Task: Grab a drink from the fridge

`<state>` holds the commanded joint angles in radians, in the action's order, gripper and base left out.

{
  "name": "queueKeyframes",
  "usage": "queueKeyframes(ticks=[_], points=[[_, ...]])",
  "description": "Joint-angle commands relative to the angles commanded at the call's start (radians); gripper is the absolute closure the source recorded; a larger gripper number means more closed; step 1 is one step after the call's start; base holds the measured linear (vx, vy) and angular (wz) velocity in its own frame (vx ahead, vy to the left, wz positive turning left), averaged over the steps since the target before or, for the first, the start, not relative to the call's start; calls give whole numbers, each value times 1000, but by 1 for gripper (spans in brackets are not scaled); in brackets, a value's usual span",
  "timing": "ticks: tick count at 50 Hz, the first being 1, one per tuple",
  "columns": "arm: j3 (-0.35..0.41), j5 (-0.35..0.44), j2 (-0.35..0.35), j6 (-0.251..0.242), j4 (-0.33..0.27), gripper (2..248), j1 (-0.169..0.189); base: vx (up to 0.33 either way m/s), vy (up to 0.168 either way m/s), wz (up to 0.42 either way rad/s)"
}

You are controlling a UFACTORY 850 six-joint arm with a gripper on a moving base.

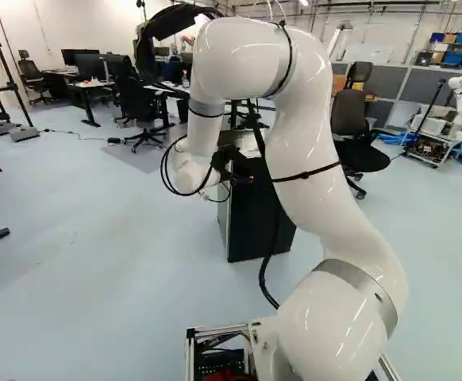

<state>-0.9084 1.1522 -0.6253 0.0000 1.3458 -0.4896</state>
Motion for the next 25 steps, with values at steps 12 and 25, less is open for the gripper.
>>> queueKeyframes(ticks=[12,25], points=[[0,0,0,0,9,3,5,0,0,0],[0,0,0,0,24,3,11,0,0,0]])
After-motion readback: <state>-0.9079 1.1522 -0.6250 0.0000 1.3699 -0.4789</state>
